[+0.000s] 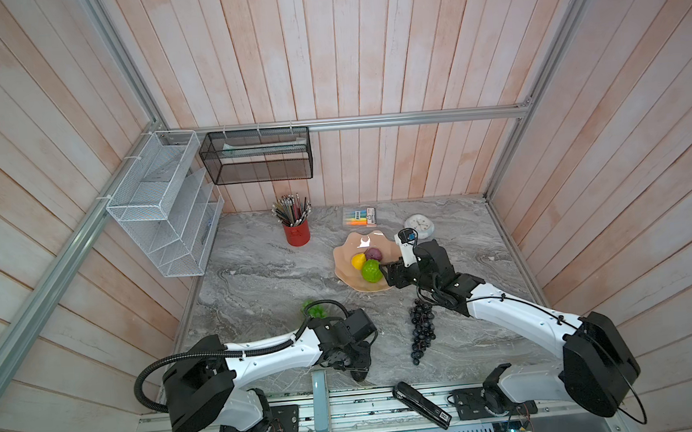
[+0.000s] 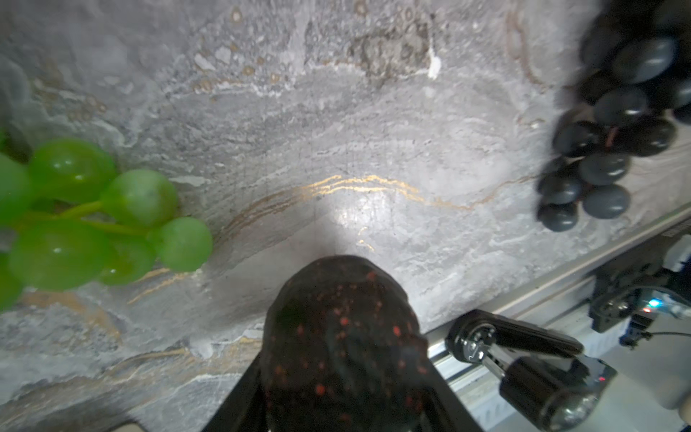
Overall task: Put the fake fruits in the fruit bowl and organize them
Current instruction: 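Grasp the dark avocado with the left gripper while the right gripper hovers above the bowl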
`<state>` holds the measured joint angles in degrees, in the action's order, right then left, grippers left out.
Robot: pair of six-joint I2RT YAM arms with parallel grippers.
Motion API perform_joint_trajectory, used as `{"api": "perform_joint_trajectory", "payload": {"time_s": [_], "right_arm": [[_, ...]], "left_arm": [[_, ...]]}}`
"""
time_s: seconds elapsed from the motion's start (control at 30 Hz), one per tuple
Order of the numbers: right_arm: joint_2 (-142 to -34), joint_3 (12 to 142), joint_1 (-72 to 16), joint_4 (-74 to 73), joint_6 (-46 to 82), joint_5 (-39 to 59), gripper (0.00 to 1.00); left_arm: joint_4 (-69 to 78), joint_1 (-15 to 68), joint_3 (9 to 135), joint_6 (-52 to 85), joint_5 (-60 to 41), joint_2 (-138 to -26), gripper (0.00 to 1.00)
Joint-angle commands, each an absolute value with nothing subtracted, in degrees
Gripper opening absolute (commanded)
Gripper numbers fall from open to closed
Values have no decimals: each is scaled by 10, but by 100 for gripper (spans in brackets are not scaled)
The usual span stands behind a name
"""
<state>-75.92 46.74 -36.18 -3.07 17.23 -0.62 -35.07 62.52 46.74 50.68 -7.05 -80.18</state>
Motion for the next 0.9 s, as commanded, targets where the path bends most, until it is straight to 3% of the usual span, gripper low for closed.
{"api": "perform_joint_trajectory", "payload": {"time_s": [0.0,0.27,0.53,0.87], "right_arm": [[-747,461,-359,-43,180,-17,74],[-748,466,-359,-43,182,-16,73],[-754,453,-359,-61,178,-9,73],[-755,459,-356,-51,168,7,73]], "left_arm": [[-338,615,464,514,-68,-764,30],[-367,553,508,476,-78,-708,30],[-318,402,550,411,-143,-720,30],[-279,329,684,342,-161,-876,30]]}}
